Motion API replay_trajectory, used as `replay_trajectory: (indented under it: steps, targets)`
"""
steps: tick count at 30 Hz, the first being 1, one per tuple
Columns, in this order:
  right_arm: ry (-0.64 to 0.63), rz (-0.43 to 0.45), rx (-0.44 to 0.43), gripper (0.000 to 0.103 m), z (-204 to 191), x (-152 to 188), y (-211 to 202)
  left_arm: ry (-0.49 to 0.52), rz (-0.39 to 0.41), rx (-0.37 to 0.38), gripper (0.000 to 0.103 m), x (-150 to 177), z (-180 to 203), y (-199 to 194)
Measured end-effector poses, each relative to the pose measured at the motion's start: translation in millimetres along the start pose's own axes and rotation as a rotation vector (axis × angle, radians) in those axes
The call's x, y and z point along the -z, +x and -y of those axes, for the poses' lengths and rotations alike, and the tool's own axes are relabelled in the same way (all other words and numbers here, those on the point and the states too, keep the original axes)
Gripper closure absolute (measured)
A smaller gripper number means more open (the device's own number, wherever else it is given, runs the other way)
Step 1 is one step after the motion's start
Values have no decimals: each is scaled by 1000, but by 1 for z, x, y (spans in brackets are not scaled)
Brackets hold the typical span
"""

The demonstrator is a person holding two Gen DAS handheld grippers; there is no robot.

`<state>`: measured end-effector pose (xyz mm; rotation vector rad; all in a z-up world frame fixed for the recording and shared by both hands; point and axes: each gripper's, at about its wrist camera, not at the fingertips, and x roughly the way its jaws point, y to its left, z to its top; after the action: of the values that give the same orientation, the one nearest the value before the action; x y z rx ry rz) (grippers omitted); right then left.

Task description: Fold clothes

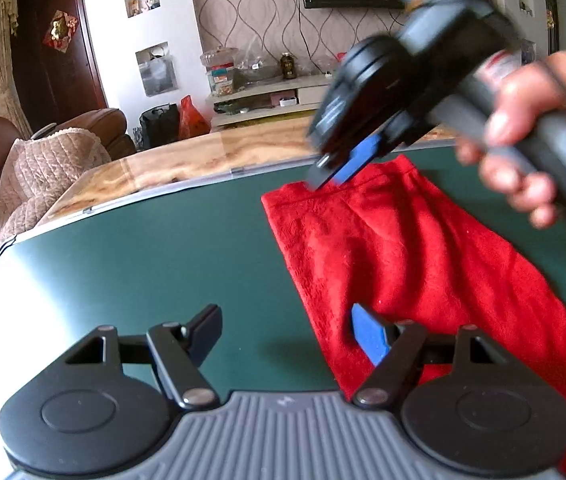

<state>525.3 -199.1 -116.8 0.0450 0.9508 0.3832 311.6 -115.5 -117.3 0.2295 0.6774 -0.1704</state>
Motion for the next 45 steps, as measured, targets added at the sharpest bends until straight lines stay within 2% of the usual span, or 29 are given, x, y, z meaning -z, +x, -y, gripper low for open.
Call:
replay_trajectory:
  steps: [2,7,12,14,17,21,24,26,28,30,32,33,36,40,45]
  targets:
    - [-25,-24,2,77,-13,0,16,11,-3,11,26,4,1,-7]
    - [-118,-6,69,77,-40,-4,32,45,-15,52,27,17,3,-27]
    - [-130,12,97,77,-50,-9,38,79,-27,94,27,30,5,-46]
    - [-129,6,93,76,-50,-6,29,92,-32,111,27,35,6,-54]
    - [-73,34,41,76,-40,5,-13,112,-40,136,27,43,7,-66]
    - [0,67,-50,76,-27,53,-109,124,-54,166,27,51,3,-80]
    - [37,56,-104,76,-27,116,-172,96,-69,191,27,57,-9,-90]
    - [13,38,-85,76,-41,170,-206,85,-75,184,27,63,-16,-99]
    - [-13,20,-53,76,-61,220,-231,70,-82,165,26,68,-25,-108]
    - [30,9,-56,76,-78,261,-244,45,-95,149,26,74,-33,-118]
    - [103,23,-86,76,-90,291,-251,17,-111,134,26,84,-39,-132]
    - [93,37,-72,76,-98,299,-252,5,-117,126,26,88,-43,-139]
    - [-34,60,11,76,-127,314,-248,-25,-127,100,26,97,-53,-160]
    - [-265,47,123,76,-150,310,-233,-44,-142,87,25,109,-61,-188]
    - [-482,-6,186,77,-163,308,-212,-36,-157,128,25,114,-55,-189]
